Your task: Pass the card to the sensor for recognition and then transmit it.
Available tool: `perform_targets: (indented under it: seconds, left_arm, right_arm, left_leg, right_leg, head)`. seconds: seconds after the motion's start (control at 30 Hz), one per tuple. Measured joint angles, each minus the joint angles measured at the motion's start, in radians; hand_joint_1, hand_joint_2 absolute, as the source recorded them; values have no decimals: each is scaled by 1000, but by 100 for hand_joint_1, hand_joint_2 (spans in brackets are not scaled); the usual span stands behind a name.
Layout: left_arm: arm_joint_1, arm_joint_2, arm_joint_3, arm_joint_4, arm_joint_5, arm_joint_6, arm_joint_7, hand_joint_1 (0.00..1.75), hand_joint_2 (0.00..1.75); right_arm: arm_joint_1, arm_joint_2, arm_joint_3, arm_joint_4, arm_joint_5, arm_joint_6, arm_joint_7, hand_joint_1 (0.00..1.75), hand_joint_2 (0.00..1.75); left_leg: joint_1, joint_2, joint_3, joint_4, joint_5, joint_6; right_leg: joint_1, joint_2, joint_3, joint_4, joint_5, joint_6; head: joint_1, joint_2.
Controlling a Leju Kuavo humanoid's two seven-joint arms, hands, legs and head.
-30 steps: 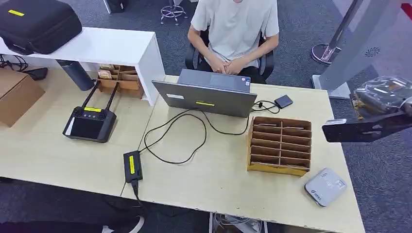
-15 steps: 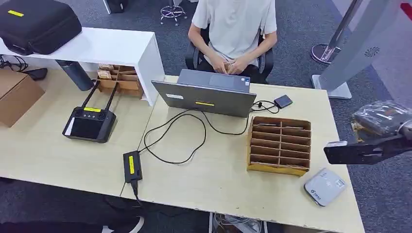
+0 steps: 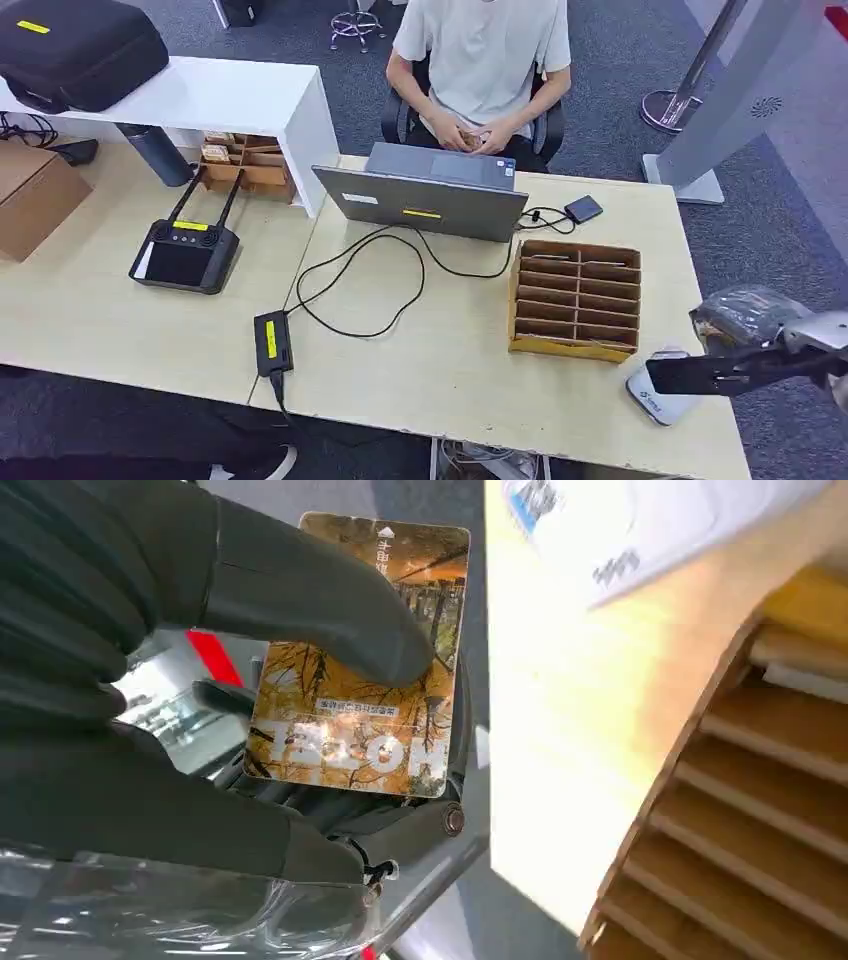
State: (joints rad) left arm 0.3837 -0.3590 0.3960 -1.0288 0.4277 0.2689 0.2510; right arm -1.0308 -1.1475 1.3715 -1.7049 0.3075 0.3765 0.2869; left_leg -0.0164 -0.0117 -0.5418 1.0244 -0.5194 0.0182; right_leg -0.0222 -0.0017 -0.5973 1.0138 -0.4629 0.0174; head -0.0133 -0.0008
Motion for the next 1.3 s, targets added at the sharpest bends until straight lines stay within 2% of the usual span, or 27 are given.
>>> perform_targets:
  seconds: [0.23,0.47,0.5,0.63,0.77,1.07,1.3]
  left_arm:
    - [-3,0,7,3,-17,-6,2,0,175]
    - [-2,0,6,4,-34,-14,9,0,175]
    - [-1,0,6,4,-34,-26,11,0,175]
    - [0,3,32,4,-91,-149,44,0,175]
    - [-6,1,93,5,-152,-203,59,0,175]
    - [-7,0,132,7,-180,-224,61,0,175]
    - [-7,0,139,8,-196,-231,61,0,175]
  right_arm:
    - [135,24,-74,38,37,-35,-27,175,175]
    - [269,81,-173,95,126,-92,-58,175,175]
    - [285,91,-184,103,139,-100,-60,175,175]
    - [358,132,-246,149,209,-127,-87,175,175]
    - [410,187,-297,194,261,-128,-91,175,175]
    - [463,251,-361,274,287,-136,-101,175,175]
    - [485,270,-388,313,282,-127,-110,175,175]
  left_leg:
    - [0,0,0,0,0,0]
    - [0,0,0,0,0,0]
    - [0,0,0,0,0,0]
    - [0,-1,-1,0,0,0]
    - [1,0,0,0,0,0]
    - [1,0,1,0,0,0]
    - [1,0,2,0,0,0]
  right_leg:
    - [0,0,0,0,0,0]
    - [0,0,0,0,0,0]
    - [0,0,0,0,0,0]
    - [0,-2,0,0,0,0]
    - [0,-1,0,0,0,0]
    - [1,0,1,0,0,0]
    - [0,0,3,0,0,0]
  head:
    - [0,0]
    - [1,0]
    - [0,0]
    - [1,0]
    - [0,0]
    - [0,0]
    - [1,0]
